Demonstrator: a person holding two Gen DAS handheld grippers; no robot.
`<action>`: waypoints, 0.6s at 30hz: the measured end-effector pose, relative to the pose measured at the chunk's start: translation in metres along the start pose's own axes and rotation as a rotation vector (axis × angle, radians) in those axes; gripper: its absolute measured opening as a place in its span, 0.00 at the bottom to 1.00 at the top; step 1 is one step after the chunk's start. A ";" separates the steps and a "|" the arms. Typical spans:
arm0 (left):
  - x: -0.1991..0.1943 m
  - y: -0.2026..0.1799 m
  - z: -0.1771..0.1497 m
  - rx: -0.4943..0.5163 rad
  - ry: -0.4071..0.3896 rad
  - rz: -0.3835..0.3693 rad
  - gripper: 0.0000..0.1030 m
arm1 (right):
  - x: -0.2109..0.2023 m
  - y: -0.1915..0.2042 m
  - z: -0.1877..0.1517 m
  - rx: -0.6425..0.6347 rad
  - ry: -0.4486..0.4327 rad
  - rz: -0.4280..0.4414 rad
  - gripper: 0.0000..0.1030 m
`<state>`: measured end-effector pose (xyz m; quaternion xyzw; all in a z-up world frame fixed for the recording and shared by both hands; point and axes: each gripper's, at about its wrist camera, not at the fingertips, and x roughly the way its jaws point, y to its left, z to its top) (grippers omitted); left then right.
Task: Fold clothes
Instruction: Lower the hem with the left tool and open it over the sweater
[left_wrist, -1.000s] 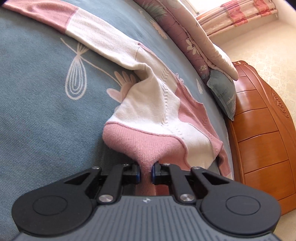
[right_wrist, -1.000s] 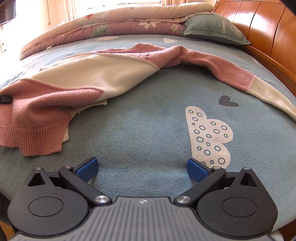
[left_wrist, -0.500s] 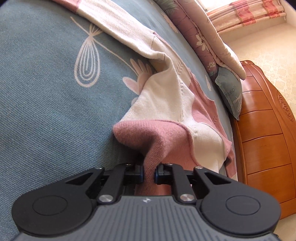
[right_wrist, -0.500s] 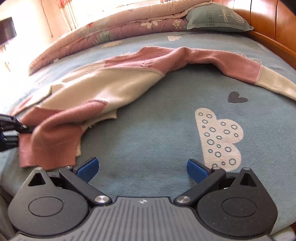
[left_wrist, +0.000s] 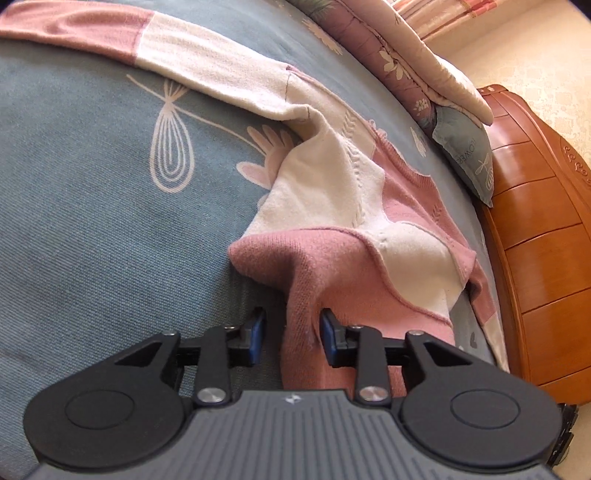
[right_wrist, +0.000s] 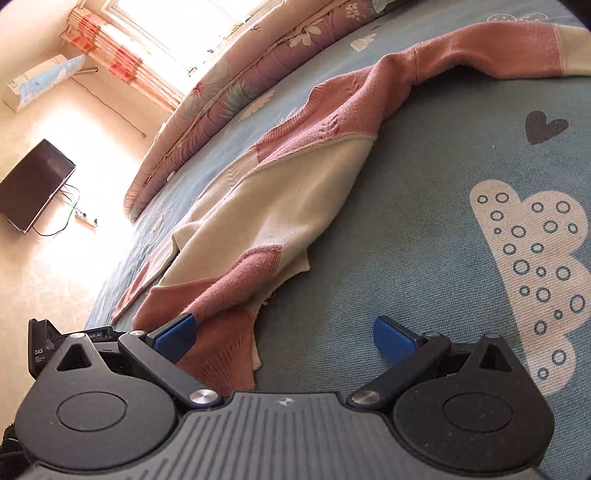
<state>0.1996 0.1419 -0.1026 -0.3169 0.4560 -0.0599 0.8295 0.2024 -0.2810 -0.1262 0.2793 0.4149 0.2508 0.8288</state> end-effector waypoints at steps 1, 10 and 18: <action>-0.010 -0.008 -0.002 0.053 -0.014 0.038 0.40 | -0.004 -0.001 -0.002 -0.002 -0.002 -0.005 1.00; -0.029 -0.123 -0.015 0.614 -0.076 0.133 0.78 | -0.016 0.009 -0.016 -0.178 0.001 -0.270 1.00; 0.086 -0.214 -0.045 0.963 0.080 0.104 0.79 | -0.013 0.011 -0.030 -0.302 0.033 -0.366 1.00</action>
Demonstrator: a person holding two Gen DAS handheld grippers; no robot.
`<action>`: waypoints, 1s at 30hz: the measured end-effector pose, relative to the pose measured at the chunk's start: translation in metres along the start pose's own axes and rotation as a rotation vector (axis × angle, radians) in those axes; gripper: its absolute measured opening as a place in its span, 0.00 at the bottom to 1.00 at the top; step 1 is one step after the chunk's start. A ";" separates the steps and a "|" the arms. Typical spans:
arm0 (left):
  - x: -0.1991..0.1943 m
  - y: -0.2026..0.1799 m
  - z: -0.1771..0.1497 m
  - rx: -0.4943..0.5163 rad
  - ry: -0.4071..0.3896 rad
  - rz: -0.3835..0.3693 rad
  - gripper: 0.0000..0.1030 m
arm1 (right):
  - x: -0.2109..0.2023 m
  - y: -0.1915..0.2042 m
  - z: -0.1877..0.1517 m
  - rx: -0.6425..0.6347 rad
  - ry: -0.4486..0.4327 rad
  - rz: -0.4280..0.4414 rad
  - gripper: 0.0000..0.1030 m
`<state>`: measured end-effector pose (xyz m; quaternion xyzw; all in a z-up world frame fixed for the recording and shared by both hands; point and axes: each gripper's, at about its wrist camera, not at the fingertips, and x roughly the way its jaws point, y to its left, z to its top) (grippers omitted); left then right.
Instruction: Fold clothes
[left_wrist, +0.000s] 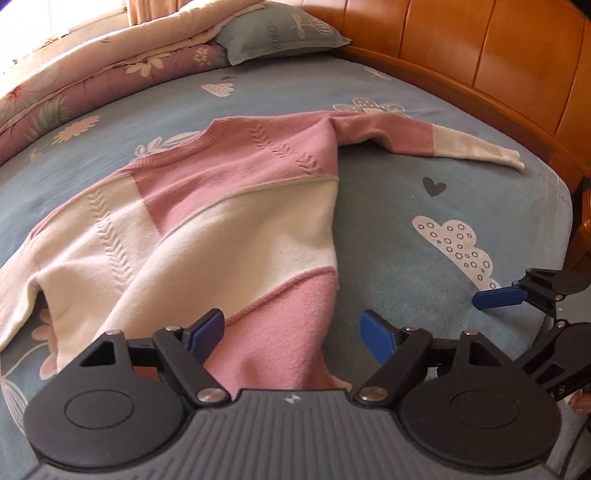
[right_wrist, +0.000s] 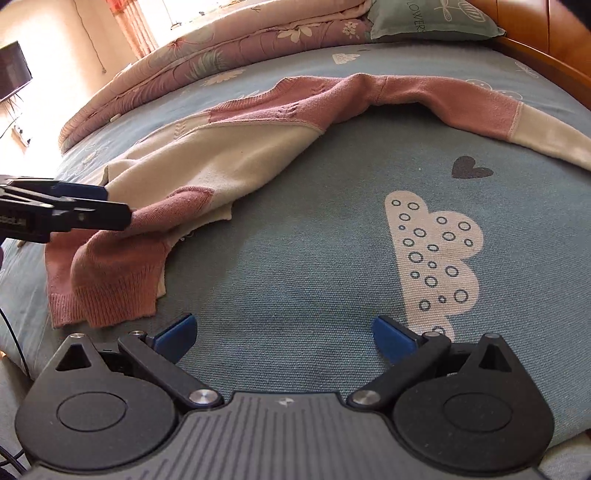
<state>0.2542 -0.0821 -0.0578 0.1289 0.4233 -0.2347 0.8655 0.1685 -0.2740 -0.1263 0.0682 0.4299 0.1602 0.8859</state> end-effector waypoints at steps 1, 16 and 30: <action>0.012 -0.006 0.003 0.041 0.017 0.012 0.79 | 0.000 0.001 -0.001 -0.013 0.000 -0.004 1.00; 0.020 0.064 0.040 0.018 0.015 0.187 0.80 | -0.002 -0.004 -0.006 -0.050 -0.046 0.033 1.00; 0.061 0.151 0.020 -0.346 0.048 -0.011 0.91 | -0.009 -0.005 -0.001 -0.041 -0.035 0.049 1.00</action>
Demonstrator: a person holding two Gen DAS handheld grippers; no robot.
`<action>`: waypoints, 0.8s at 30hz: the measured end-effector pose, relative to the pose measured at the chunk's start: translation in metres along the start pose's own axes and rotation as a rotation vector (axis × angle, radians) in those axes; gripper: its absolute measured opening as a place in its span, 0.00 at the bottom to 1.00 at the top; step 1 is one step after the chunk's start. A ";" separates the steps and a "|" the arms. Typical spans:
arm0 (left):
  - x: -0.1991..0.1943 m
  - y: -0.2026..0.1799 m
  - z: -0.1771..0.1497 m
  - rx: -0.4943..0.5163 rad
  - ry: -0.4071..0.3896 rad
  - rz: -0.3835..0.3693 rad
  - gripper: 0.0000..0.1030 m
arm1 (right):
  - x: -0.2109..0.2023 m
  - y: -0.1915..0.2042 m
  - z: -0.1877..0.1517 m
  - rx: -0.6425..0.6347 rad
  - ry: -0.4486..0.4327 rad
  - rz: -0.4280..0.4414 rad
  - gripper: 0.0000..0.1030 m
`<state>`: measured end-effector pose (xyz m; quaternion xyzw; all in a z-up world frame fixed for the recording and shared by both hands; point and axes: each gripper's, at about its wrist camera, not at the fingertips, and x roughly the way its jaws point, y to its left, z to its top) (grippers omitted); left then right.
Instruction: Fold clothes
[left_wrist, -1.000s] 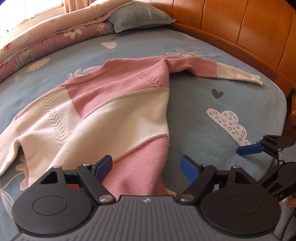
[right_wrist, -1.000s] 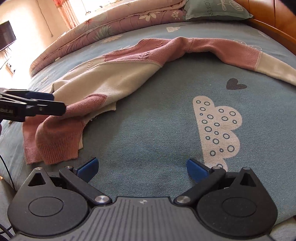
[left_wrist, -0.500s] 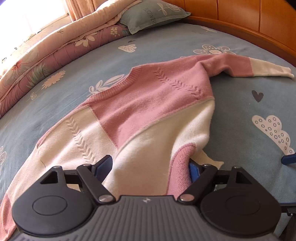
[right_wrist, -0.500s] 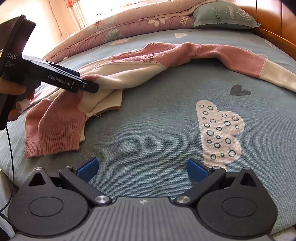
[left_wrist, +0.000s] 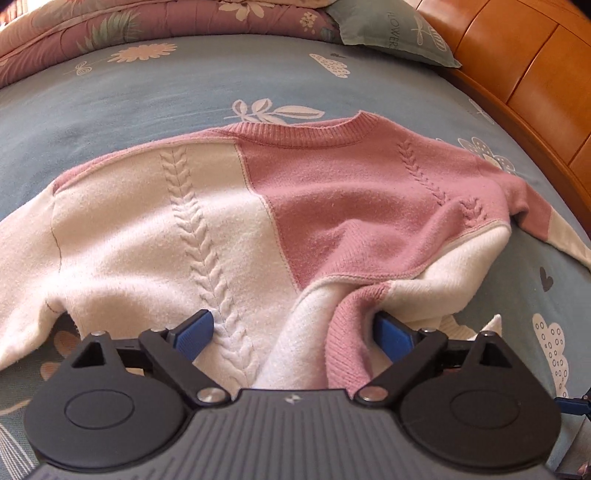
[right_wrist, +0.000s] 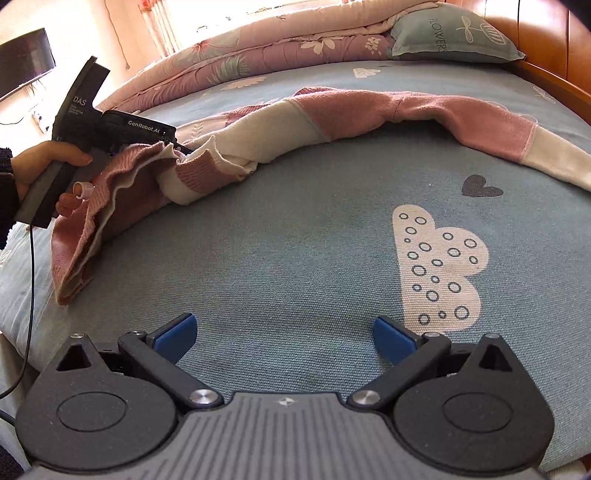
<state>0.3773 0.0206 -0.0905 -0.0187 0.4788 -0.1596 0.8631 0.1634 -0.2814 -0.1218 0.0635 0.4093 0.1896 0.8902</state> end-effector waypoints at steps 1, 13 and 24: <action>-0.002 0.000 -0.001 0.003 0.000 -0.002 0.91 | -0.001 0.000 0.003 0.005 -0.007 0.010 1.00; -0.041 -0.009 -0.002 0.107 -0.037 0.019 0.87 | 0.012 0.019 0.029 -0.041 -0.031 0.046 1.00; -0.066 -0.142 -0.027 0.616 -0.040 -0.051 0.87 | 0.015 0.011 0.017 -0.020 0.002 0.030 1.00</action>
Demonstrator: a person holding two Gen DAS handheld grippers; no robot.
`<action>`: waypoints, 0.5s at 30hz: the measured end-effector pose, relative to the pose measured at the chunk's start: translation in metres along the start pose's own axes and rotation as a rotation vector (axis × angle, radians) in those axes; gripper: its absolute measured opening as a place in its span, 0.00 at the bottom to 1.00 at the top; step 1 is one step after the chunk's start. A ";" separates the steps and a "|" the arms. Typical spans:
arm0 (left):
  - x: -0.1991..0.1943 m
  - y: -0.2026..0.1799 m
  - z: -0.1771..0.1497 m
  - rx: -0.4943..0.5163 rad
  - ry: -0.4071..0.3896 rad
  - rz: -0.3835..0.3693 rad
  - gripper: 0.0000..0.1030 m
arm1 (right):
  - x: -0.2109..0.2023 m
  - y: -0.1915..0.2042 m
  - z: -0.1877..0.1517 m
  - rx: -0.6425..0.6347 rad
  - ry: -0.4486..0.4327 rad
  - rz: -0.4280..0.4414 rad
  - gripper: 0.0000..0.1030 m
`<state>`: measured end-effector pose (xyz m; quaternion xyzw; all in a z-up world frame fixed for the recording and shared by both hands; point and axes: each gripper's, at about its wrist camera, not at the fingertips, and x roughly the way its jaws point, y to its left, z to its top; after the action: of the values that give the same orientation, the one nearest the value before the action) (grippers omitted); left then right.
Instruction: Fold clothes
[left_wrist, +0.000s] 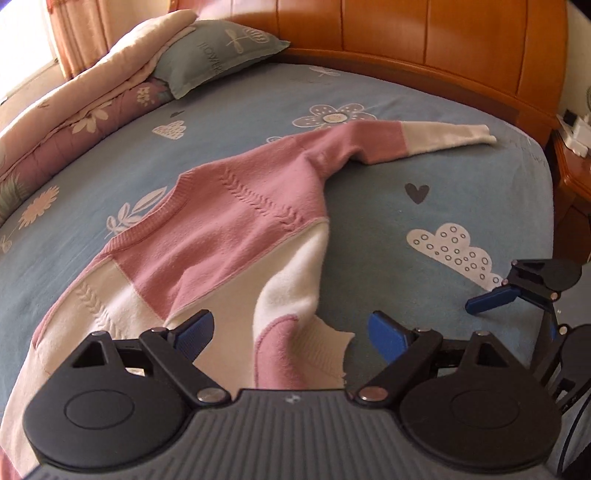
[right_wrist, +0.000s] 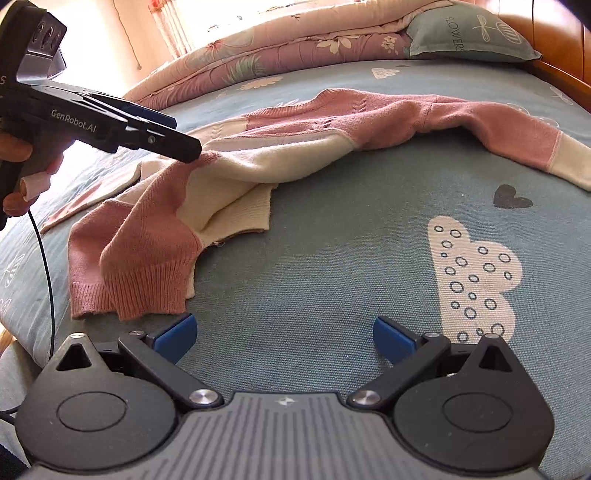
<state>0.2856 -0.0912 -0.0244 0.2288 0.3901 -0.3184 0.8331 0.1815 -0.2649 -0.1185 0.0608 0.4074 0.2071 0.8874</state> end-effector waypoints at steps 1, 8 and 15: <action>0.006 -0.014 0.002 0.050 0.021 0.003 0.87 | -0.002 -0.002 -0.001 0.004 -0.001 -0.004 1.00; 0.043 -0.072 -0.008 0.193 0.151 -0.057 0.87 | -0.013 -0.012 -0.012 0.037 -0.009 -0.017 1.00; 0.048 -0.053 -0.013 0.020 0.234 -0.177 0.87 | -0.013 -0.014 -0.014 0.040 -0.023 -0.010 1.00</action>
<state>0.2646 -0.1364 -0.0772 0.2373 0.4999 -0.3659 0.7483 0.1679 -0.2840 -0.1232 0.0790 0.4015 0.1938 0.8916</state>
